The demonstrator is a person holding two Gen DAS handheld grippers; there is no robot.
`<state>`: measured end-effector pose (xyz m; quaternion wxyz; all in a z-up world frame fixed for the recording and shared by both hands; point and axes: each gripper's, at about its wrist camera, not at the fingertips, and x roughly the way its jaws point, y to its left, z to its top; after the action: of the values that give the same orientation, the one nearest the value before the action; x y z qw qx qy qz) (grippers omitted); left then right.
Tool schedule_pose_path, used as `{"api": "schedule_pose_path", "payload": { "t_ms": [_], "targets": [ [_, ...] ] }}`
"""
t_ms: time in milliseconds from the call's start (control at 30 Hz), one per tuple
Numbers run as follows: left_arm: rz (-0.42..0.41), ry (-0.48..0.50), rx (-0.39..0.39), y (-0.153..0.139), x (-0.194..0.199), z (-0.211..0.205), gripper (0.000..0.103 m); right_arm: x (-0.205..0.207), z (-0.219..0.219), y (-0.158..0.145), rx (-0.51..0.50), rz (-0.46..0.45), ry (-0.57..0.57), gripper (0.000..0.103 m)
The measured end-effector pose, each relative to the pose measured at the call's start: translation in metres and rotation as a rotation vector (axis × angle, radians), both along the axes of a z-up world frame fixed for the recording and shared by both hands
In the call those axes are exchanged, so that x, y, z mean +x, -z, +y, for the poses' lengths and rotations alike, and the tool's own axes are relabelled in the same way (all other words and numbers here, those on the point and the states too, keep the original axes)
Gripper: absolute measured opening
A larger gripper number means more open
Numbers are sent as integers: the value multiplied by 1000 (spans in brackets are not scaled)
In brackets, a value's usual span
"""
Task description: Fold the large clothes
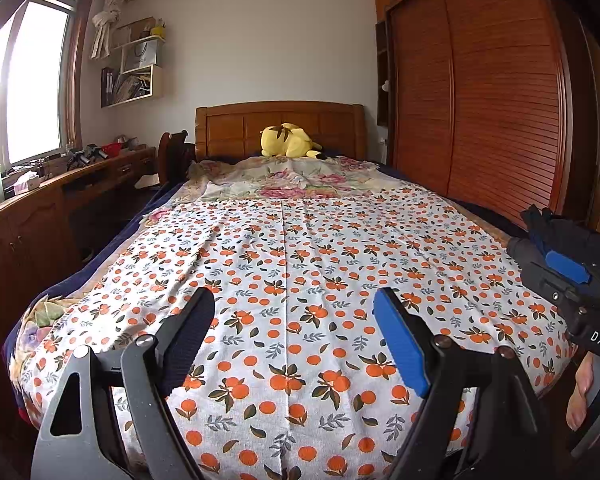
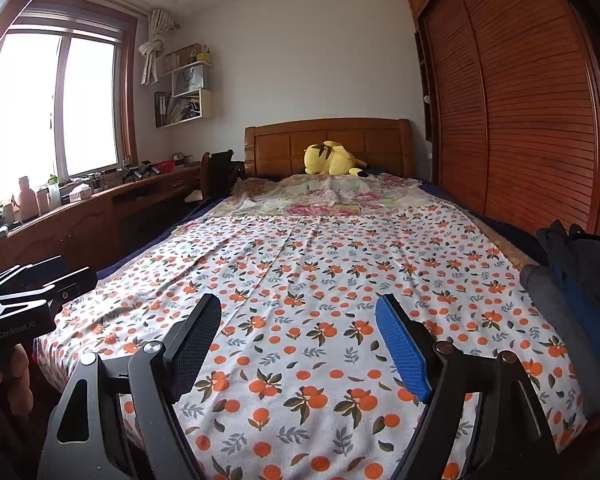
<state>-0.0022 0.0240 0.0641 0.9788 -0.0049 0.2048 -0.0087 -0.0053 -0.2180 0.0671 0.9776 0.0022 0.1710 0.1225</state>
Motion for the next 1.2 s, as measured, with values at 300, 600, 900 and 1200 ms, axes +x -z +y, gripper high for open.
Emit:
{"api": "schedule_pose_path", "payload": {
  "t_ms": [300,600,900,1200],
  "targets": [
    [1,1,-5,0,0,-1,82,1,0,0,1,4,-2,81],
    [2,9,-5,0,1,-2,82,1,-1,0,3,-1,-2,81],
    [1,6,-2,-1,2,-2,82,2,-2,0,4,-1,-7,81],
    [-7,5,9,-2,0,-1,82,1,-5,0,4,-1,-8,81]
  ]
}}
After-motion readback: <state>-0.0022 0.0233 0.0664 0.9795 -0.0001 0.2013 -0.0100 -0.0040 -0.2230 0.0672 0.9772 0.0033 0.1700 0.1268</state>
